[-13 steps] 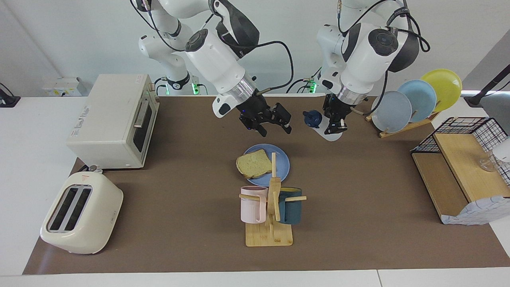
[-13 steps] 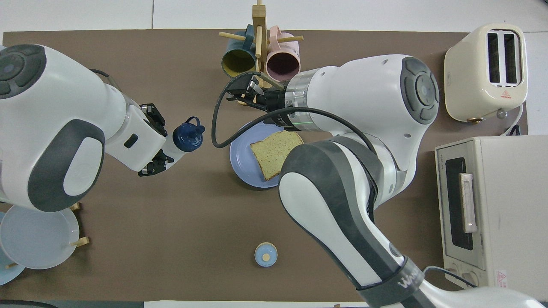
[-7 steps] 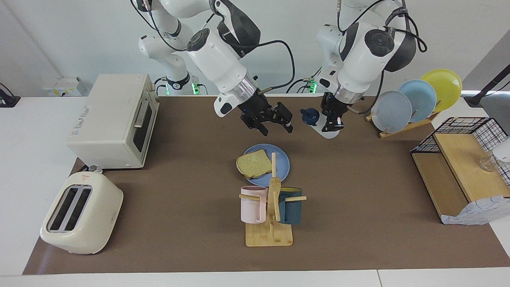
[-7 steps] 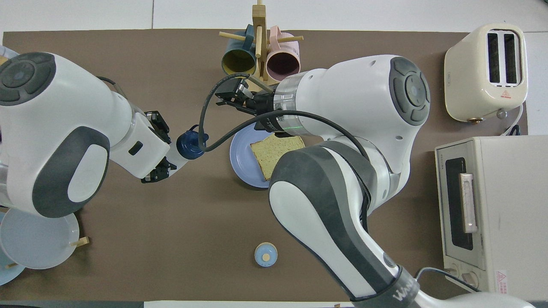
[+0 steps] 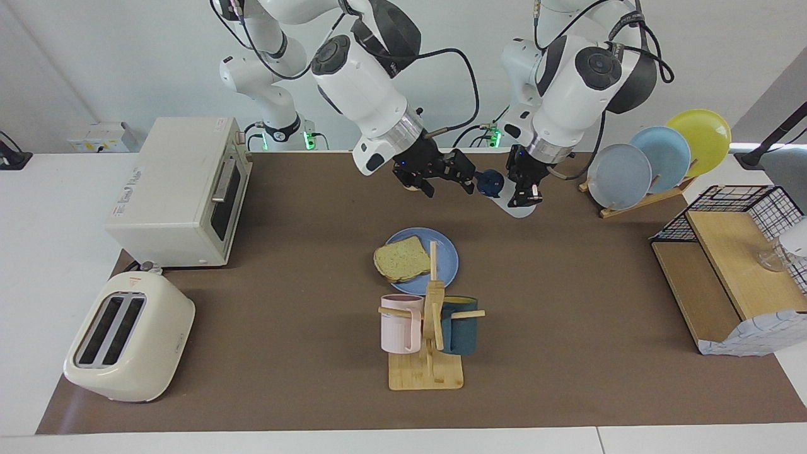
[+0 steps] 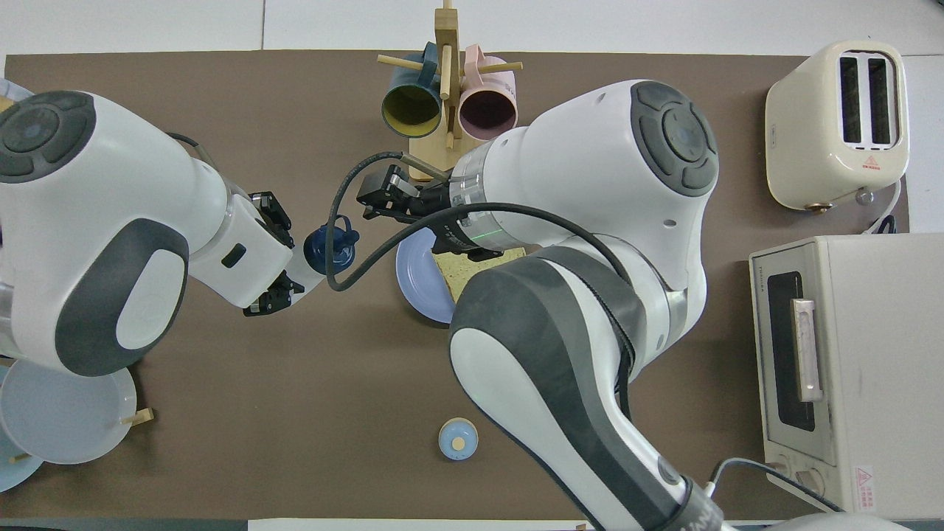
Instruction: Put bread on plate and add seasoning
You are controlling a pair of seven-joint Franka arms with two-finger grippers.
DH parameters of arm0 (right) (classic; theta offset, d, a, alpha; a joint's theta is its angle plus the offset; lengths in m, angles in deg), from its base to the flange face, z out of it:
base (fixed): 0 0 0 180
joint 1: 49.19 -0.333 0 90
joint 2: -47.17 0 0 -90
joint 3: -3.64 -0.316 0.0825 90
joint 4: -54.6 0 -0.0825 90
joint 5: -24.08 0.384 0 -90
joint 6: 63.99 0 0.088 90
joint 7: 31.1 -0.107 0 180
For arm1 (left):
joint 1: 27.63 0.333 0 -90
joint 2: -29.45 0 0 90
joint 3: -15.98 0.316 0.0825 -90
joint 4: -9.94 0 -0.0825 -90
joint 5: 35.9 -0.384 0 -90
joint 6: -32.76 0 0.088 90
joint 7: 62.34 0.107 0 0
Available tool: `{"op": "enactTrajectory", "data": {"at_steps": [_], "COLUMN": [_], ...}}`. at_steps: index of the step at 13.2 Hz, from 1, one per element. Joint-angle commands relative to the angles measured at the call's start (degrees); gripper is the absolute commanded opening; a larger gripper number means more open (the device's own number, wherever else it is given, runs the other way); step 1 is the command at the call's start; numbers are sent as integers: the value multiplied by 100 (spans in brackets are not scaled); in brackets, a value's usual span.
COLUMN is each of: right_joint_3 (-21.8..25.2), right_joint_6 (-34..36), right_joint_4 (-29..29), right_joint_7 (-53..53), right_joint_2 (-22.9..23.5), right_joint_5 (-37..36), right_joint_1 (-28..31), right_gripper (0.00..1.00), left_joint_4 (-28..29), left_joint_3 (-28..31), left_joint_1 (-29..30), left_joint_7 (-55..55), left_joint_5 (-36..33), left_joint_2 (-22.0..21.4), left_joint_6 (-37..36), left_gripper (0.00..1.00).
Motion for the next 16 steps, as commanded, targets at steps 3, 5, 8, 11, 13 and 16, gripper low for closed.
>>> {"op": "enactTrajectory", "data": {"at_steps": [3,5,8,11,13,16], "right_joint_3": [-31,-31,-31,-31,-31,-31], "right_joint_6": [389,-112,-174,-184,-201,-236], "right_joint_4": [-504,-434,-425,-416,-416,-416], "right_joint_7": [-157,-166,-166,-166,-166,-166], "right_joint_2": [93,93,93,93,93,93], "right_joint_5": [-207,-189,-180,-181,-180,-180], "right_joint_1": [-15,-277,-296,-296,-296,-305], "right_gripper": [73,65,54,50,49,47], "left_joint_4": [172,172,172,172,172,181], "left_joint_3": [26,26,26,26,17,17], "left_joint_1": [-97,-97,-97,-97,-97,-97], "left_joint_7": [-180,-180,-189,-268,-286,-286], "left_joint_5": [-109,-109,-109,-109,-100,-100], "left_joint_2": [-219,-219,-219,-219,-219,-219], "left_joint_6": [39,56,74,135,135,144], "left_gripper": [0,0,0,0,0,0]}}
